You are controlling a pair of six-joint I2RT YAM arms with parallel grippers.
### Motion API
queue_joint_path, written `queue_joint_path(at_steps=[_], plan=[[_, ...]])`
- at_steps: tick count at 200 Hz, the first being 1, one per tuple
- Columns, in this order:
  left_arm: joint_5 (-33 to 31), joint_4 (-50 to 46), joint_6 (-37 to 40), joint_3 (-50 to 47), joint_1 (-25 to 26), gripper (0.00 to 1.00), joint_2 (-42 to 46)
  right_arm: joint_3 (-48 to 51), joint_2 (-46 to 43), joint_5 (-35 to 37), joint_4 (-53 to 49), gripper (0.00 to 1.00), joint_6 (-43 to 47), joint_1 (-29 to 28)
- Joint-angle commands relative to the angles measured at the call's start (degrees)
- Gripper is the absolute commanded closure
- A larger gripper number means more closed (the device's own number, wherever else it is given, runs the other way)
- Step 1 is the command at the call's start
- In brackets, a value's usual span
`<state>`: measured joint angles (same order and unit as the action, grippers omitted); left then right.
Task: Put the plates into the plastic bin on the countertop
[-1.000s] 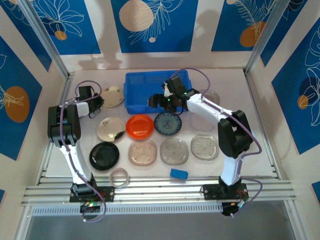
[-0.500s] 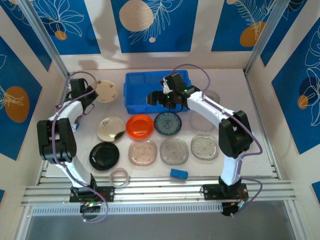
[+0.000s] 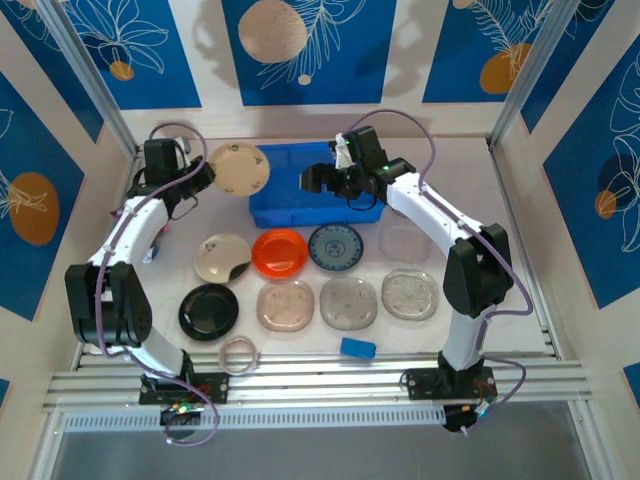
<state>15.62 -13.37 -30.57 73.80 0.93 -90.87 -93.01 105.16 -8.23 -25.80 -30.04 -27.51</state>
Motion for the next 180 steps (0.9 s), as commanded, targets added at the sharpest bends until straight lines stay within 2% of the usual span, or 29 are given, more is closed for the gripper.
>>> queue_joint_path(at_steps=[1,22,65,77,105,114,136,180], plan=[[9.0,-3.4,2.5,4.1,2.9,1.00,2.0,-1.7,-2.1,-5.2,2.0,0.16,1.0,1.4],[8.9,-6.1,4.7,5.6,6.7,1.00,1.3,-1.9,-2.5,-5.9,2.3,0.19,1.0,2.0],[8.9,-4.4,5.0,3.2,11.1,1.00,1.0,-1.3,-2.1,-5.7,1.9,0.31,1.1,2.5],[9.3,-3.3,4.6,2.3,11.4,1.00,0.9,-0.4,-2.1,-5.4,2.5,0.36,0.7,2.5],[9.4,-2.8,4.3,1.3,11.4,1.00,0.7,0.4,-1.5,-4.6,2.1,0.38,0.5,2.5],[9.4,-2.8,4.3,1.0,11.4,1.00,0.6,0.5,-1.2,-4.9,2.1,0.43,0.5,2.5],[9.8,-2.5,4.2,0.4,11.4,1.00,0.7,0.7,-0.3,-5.9,2.8,0.47,0.1,2.4],[9.6,-1.9,3.9,-0.9,11.4,1.00,1.8,0.2,1.1,-6.1,2.5,0.48,-0.2,1.8]])
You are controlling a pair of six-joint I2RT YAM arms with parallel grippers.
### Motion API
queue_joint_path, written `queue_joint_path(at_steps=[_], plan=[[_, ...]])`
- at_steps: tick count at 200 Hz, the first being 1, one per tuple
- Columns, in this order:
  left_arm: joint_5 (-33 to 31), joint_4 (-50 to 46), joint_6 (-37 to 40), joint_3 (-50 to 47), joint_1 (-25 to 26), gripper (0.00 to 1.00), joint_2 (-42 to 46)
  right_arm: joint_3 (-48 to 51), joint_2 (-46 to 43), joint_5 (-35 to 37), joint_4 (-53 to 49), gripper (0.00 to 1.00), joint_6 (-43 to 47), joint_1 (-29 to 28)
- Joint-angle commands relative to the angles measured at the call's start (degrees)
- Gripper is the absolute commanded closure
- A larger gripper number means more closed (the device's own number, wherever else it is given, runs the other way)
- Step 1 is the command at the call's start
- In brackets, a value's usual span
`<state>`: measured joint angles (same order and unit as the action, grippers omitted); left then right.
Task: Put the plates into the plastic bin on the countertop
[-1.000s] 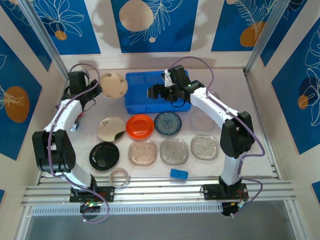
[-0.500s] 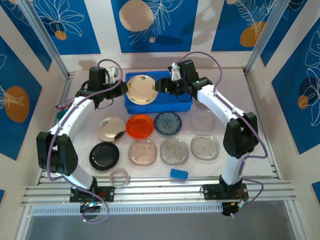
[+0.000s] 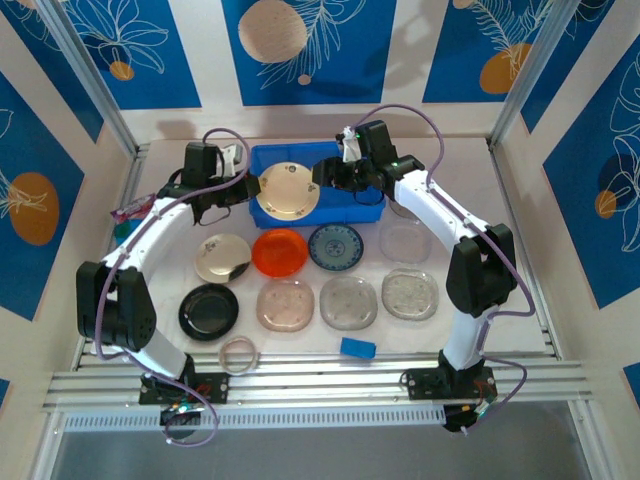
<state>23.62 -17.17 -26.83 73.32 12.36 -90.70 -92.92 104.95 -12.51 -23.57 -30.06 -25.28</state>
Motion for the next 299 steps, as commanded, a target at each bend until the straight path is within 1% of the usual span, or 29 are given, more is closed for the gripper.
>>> queue_joint_path(at_steps=[1,12,51,72,77,81,88,89,90,91,99,121,130,141,156,171,172,179,185,195,199,209,221,230,246,270,299], plan=[[1.6,1.9,0.2,-0.4,0.0,1.00,1.7,0.1,1.3,-1.8,0.3,0.48,-0.2,-0.4],[1.7,1.9,0.3,-0.2,0.0,1.00,1.7,-0.2,1.9,-2.1,0.0,0.52,-0.3,-0.4],[2.0,1.5,0.8,0.8,-0.1,1.00,1.5,-0.1,2.8,-2.6,-0.1,0.53,-0.6,-0.9],[2.6,2.0,0.4,0.8,0.0,1.00,1.3,0.2,3.3,-4.4,1.2,0.54,-1.2,-0.9],[2.7,2.0,0.3,0.8,0.0,1.00,1.2,0.2,3.5,-5.3,1.6,0.56,-1.3,-0.8],[2.7,2.1,0.2,0.8,0.0,1.00,1.1,0.3,3.8,-6.1,1.8,0.60,-1.6,-0.8],[2.8,2.3,0.1,0.9,-0.1,1.00,1.1,0.0,4.2,-6.8,1.8,0.69,-1.8,-0.7],[2.8,2.3,0.1,0.9,-0.1,1.00,1.1,-0.1,4.3,-7.0,1.8,0.69,-1.8,-0.7],[2.8,2.3,0.1,0.8,-0.1,1.00,1.0,-0.2,4.4,-7.0,1.8,0.72,-1.8,-0.7],[2.9,2.3,0.1,0.8,0.0,1.00,1.0,-0.3,4.4,-7.1,1.8,0.72,-1.9,-0.7],[2.8,2.3,0.1,0.9,0.0,1.00,0.9,-0.7,4.9,-7.3,1.5,0.83,-2.0,-0.7],[2.8,3.1,-0.1,1.0,-0.1,1.00,0.7,-1.4,6.2,-9.4,1.8,0.84,-2.4,-0.2],[3.0,3.2,-0.3,1.1,0.0,1.00,0.4,-1.8,6.5,-9.5,1.6,0.86,-2.7,-0.1],[3.0,3.4,-0.3,1.3,0.0,1.00,-0.1,-2.2,6.9,-9.5,1.6,1.00,-2.8,0.1],[2.8,3.7,-0.4,1.2,-0.1,1.00,-0.4,-2.8,7.4,-10.1,1.8,1.00,-3.6,0.7],[1.3,3.0,-0.3,1.3,0.0,1.00,-0.7,-2.9,7.8,-10.6,2.8,1.00,-4.7,1.4],[1.1,2.9,-0.3,1.3,-0.1,0.99,-0.7,-2.9,7.8,-10.6,2.8,1.00,-4.8,1.4],[-0.4,2.2,-0.1,1.4,-0.2,0.79,-0.7,-3.3,8.0,-10.5,2.9,1.00,-5.1,1.7],[-1.3,2.0,0.1,1.3,-0.3,0.69,-0.6,-3.8,8.3,-10.4,2.9,1.00,-5.5,2.0],[-2.9,1.4,0.3,1.1,-0.7,0.47,-0.3,-4.9,9.2,-9.9,2.6,1.00,-6.1,2.4],[-3.9,1.1,0.3,0.9,-0.9,0.36,-0.2,-5.7,9.6,-9.4,1.9,1.00,-6.4,2.5],[-5.8,0.9,0.2,0.2,-1.4,0.22,0.4,-8.0,11.0,-8.5,0.2,1.00,-7.0,3.0],[-7.2,1.5,-0.3,-1.3,-2.0,0.12,1.4,-10.6,12.9,-7.5,-1.5,1.00,-7.6,3.4],[-7.7,2.0,-0.6,-2.2,-2.4,0.08,2.2,-12.5,14.1,-6.4,-2.5,1.00,-7.7,3.6],[-8.3,2.2,-0.8,-3.5,-2.8,0.06,3.4,-16.4,17.2,-5.0,-4.6,1.00,-8.1,4.0],[-8.5,3.0,-0.1,-5.3,-2.8,0.07,4.6,-24.9,23.4,-2.5,-10.6,1.00,-7.5,4.4],[-8.4,4.2,0.5,-7.0,-2.9,0.07,5.2,-31.7,29.7,-2.5,-12.1,1.00,-7.0,4.6]])
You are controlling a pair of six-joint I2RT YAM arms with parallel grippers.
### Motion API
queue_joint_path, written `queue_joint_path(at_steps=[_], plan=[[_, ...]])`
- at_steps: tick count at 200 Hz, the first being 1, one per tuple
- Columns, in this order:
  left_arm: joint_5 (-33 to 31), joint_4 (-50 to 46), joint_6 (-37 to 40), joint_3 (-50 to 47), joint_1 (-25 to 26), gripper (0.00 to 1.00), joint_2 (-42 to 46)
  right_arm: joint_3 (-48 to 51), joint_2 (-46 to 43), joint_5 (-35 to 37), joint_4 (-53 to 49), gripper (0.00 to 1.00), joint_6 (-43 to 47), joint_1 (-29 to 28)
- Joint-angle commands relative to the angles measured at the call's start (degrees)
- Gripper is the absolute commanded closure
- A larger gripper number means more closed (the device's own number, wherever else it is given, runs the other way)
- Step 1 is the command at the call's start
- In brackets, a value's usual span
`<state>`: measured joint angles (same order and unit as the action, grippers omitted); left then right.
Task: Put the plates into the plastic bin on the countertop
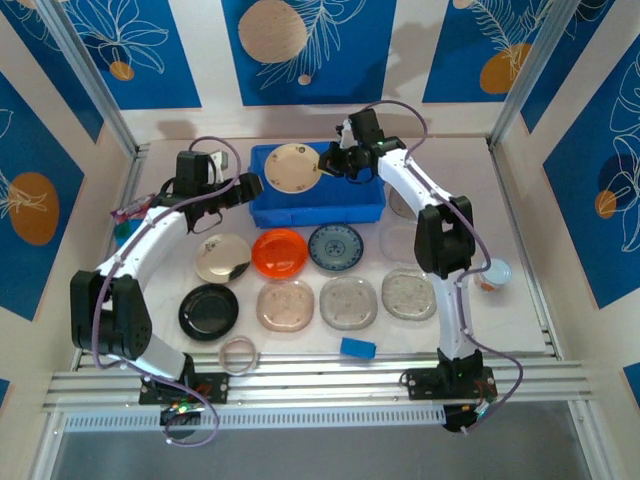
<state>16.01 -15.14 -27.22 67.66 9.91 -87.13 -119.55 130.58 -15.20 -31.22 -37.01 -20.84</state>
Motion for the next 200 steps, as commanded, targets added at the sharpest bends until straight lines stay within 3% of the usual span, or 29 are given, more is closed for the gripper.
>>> queue_joint_path(at_steps=[1,64,107,200], plan=[[-0.7,2.0,0.9,-1.4,-0.5,0.07,1.6,-5.3,4.3,0.1,-4.6,1.00,0.0,0.2],[0.6,2.4,0.5,-1.8,-0.7,0.09,0.9,-10.4,11.8,-0.7,-1.4,1.00,-1.2,-0.8],[0.8,2.7,0.2,-2.3,-0.7,0.10,1.4,-19.2,18.5,1.1,-6.7,1.00,-1.0,-2.3],[0.5,2.9,0.4,-3.0,-0.6,0.09,1.1,-23.3,22.7,2.1,-9.4,1.00,-1.5,-3.0]])
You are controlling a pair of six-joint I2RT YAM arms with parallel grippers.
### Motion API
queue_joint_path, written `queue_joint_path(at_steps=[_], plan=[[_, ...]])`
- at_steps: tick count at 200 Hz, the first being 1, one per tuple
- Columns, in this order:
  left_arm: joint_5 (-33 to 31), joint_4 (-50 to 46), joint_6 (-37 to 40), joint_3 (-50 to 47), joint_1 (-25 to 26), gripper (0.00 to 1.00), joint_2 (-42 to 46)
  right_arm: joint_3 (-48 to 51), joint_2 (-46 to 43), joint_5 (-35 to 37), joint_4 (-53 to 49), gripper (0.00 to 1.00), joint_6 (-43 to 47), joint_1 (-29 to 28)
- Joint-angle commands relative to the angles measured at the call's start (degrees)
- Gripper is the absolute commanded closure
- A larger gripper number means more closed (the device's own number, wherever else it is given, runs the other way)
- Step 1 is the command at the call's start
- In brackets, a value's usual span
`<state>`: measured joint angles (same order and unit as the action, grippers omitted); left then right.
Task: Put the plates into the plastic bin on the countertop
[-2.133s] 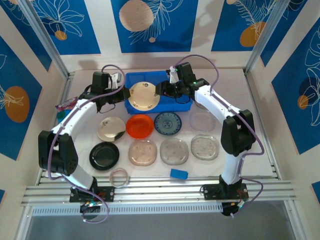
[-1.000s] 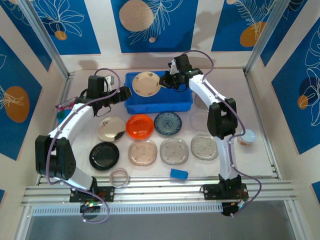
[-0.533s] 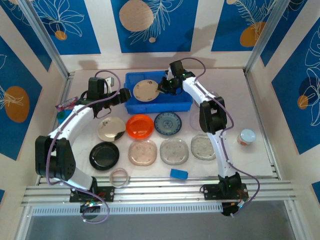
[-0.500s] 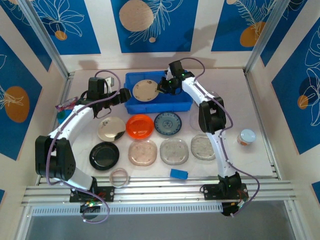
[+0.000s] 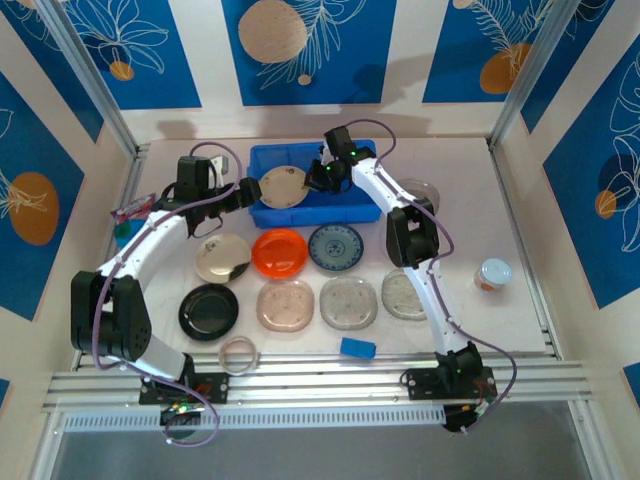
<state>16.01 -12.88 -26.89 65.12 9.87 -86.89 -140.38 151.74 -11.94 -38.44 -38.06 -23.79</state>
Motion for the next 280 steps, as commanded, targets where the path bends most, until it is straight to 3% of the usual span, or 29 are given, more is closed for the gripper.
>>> queue_joint_path(at_steps=[1,14,39,105,140,177,214,244,254,280], plan=[[0.4,0.7,0.0,-0.5,-0.6,0.09,0.8,-2.5,1.5,-1.2,-2.2,1.00,-0.4,-0.1],[0.3,0.7,0.0,-0.5,-0.6,0.09,0.8,-2.1,1.5,-0.9,-2.2,1.00,-0.4,-0.2],[0.4,0.9,-0.2,-0.5,-0.6,0.08,0.8,-2.0,1.4,-0.2,-2.7,0.90,-0.4,-0.4],[-0.2,0.6,-0.1,-0.1,0.0,0.04,0.8,-0.4,-2.1,3.0,-3.5,0.54,1.8,-0.7],[-4.6,-2.1,-0.4,2.6,1.1,0.00,0.1,3.7,-8.4,-0.1,-2.2,0.53,4.3,1.2],[-4.9,8.0,-1.2,-1.7,1.7,0.00,2.8,11.2,-18.1,-5.0,0.5,0.53,7.4,1.8],[2.5,7.1,-3.8,3.0,1.8,0.00,-1.1,20.8,-30.3,-0.9,0.6,0.54,8.9,2.7],[14.7,24.8,-9.3,-0.6,1.9,0.00,-1.4,31.7,-40.5,-3.5,4.4,0.57,7.2,8.5],[15.6,28.1,-12.0,-0.9,2.1,0.00,-2.0,35.9,-43.4,-4.3,5.9,0.58,6.1,10.9],[12.8,18.2,-8.6,5.6,3.9,0.00,-4.5,43.5,-48.3,0.0,6.6,0.60,5.8,16.6]])
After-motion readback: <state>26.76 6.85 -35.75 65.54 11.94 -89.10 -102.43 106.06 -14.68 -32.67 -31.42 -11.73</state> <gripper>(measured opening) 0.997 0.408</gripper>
